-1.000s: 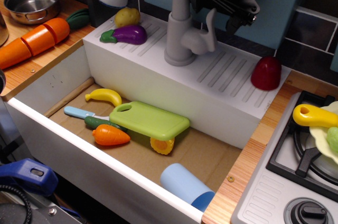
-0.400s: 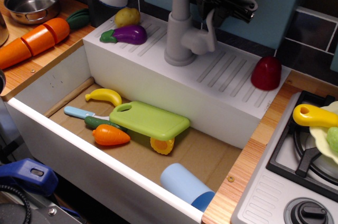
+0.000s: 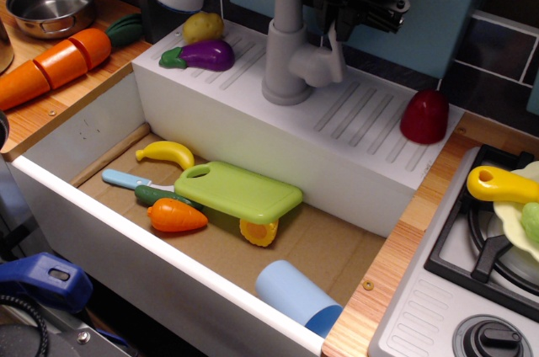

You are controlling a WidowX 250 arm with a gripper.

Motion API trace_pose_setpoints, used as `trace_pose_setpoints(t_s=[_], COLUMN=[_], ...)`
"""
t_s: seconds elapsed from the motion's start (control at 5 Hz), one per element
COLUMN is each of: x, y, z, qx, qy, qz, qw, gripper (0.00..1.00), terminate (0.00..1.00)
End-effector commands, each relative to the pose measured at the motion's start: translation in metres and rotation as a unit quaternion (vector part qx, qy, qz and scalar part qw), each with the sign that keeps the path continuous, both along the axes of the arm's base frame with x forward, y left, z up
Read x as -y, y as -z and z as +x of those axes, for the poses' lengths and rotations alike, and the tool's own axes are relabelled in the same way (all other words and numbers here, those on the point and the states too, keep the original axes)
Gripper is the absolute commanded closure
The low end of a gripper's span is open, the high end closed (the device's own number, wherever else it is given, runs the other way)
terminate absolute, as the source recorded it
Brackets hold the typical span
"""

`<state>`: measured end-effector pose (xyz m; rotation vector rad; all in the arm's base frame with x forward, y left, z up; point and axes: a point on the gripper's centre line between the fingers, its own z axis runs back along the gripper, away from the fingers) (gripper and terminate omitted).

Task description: Turn lever vertical to front

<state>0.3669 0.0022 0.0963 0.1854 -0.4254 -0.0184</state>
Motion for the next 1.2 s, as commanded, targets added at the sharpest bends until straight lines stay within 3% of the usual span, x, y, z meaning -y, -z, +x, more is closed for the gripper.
trace_pose_setpoints(t_s=[0.0,0.4,1.0], x=[0.005,0.003,0.005], y=[-0.002,0.021,0.062], z=[-0.019,-0.040,-0.061], qx=[0.023,0.030,0.068], qy=[-0.028,-0.052,-0.084], qz=[-0.015,-0.039,-0.063], qw=[0.9992,0.9974,0.9922], gripper=[1.00,1.00,1.00], terminate=[0.00,0.00,0.00])
